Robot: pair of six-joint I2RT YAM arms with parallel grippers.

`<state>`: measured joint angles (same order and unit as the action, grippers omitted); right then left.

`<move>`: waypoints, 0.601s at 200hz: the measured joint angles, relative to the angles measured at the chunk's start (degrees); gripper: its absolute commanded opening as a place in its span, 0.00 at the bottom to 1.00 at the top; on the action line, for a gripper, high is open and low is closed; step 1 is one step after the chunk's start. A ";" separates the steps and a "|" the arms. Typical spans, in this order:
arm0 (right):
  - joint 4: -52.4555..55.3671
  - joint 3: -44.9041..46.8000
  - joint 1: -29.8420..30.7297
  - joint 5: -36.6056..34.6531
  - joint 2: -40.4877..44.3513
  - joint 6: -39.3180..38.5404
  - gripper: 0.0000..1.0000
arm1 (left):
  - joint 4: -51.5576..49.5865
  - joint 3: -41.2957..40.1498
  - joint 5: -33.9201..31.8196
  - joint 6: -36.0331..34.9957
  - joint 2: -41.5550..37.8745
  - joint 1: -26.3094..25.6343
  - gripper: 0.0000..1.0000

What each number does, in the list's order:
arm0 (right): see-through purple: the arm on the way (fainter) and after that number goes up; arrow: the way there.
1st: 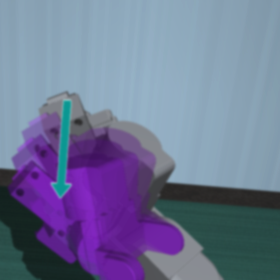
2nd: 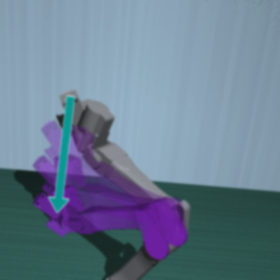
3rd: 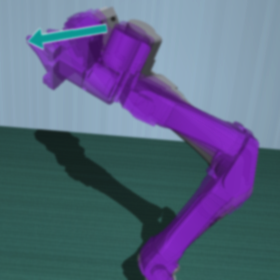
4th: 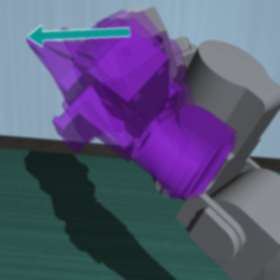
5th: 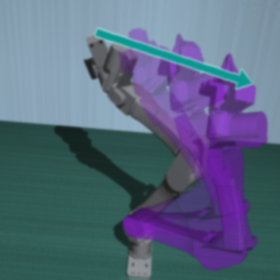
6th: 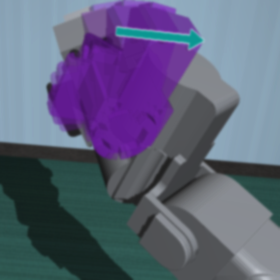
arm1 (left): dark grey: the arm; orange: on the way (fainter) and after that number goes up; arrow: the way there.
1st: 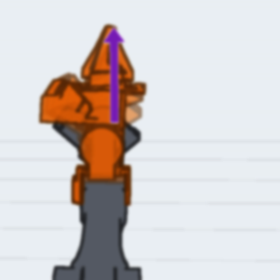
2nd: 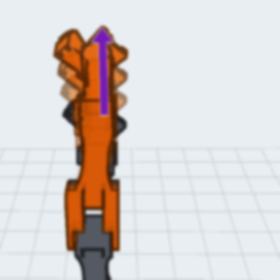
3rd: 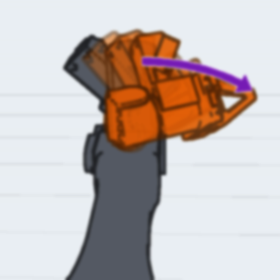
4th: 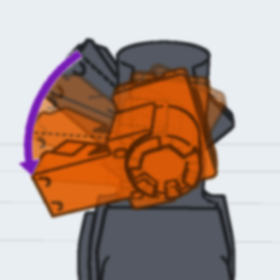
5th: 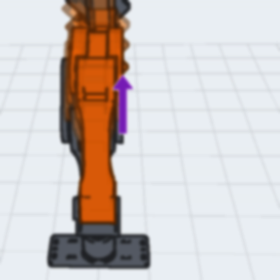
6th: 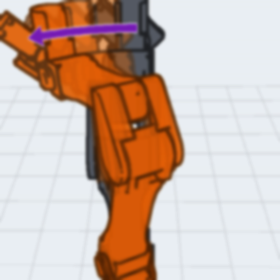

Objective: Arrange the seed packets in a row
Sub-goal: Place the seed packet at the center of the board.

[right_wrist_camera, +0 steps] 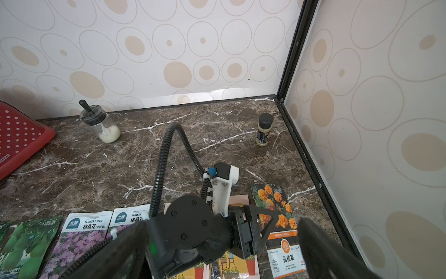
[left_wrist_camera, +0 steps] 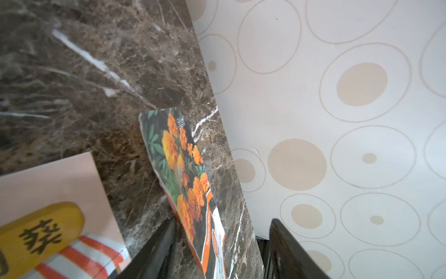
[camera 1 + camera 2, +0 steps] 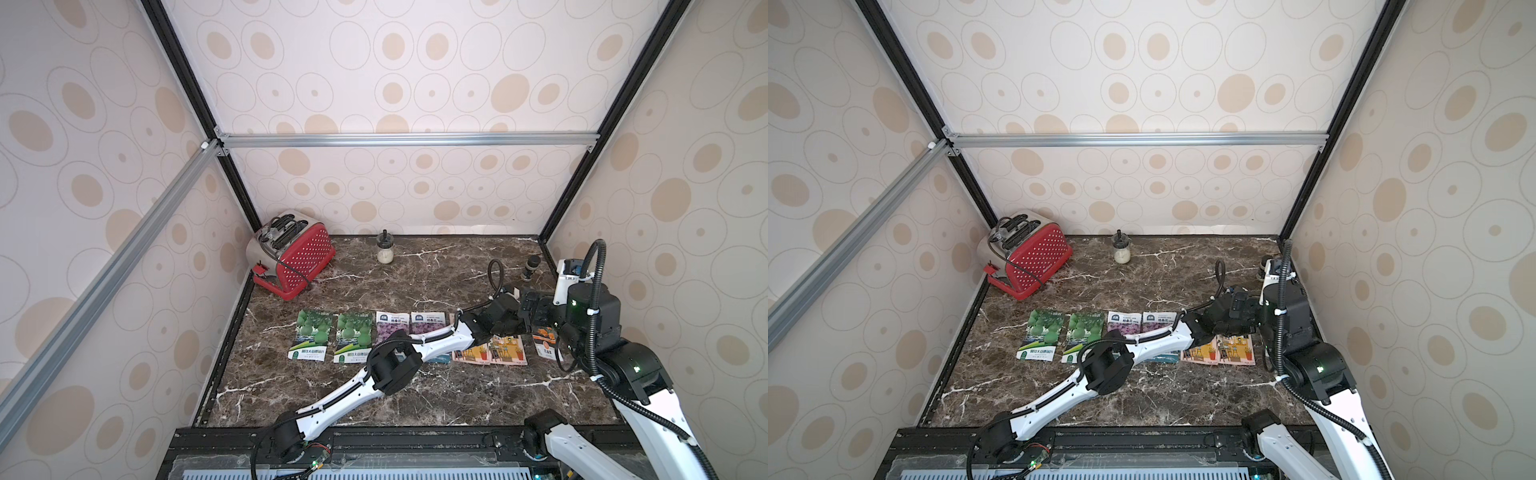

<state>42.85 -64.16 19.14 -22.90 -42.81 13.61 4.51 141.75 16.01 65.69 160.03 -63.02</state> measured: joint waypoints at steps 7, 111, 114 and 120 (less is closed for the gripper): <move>0.02 -0.02 0.00 -0.02 0.13 0.00 1.00 | 0.00 -0.31 -0.04 -0.31 -0.76 0.00 0.67; 2.10 -2.34 0.00 -2.03 0.07 0.04 1.00 | 0.94 -10.45 0.50 -3.85 -7.15 1.29 0.76; 2.16 -2.51 -0.02 -2.12 -0.07 0.04 1.00 | 0.90 -11.21 0.55 -4.07 -7.52 1.36 0.77; 2.21 -2.93 -0.02 -2.29 -0.46 0.07 1.00 | 0.81 -13.16 0.66 -4.90 -8.68 1.57 0.77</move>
<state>45.06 -67.09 19.11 -25.19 -43.27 13.67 5.32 128.60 16.67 60.80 151.35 -61.45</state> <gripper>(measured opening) 0.997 0.763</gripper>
